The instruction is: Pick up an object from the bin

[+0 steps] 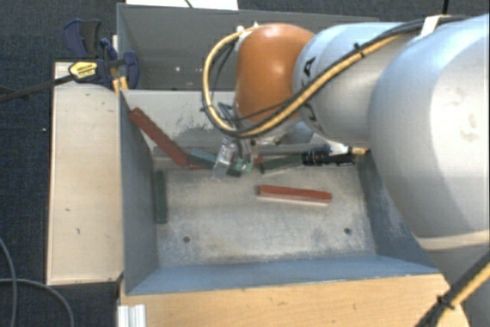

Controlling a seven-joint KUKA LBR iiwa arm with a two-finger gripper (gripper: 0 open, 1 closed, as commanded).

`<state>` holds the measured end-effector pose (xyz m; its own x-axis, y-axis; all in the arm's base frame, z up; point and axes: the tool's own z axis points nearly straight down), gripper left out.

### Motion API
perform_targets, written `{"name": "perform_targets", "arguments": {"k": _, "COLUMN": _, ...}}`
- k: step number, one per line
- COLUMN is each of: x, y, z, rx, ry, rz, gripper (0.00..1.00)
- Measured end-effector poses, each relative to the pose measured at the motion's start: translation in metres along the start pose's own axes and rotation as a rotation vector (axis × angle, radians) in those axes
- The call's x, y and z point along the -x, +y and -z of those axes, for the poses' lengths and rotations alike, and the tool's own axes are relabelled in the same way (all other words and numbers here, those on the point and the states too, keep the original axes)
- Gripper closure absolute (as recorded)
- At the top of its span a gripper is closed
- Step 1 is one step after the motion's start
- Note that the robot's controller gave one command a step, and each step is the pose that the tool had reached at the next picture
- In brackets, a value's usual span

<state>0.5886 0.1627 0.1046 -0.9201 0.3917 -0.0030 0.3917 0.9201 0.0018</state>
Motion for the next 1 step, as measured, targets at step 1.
{"name": "perform_targets", "arguments": {"k": 1, "x": 0.0, "y": 0.0, "z": 0.0, "rx": 0.0, "ry": 0.0, "rz": 0.0, "gripper": 1.0}}
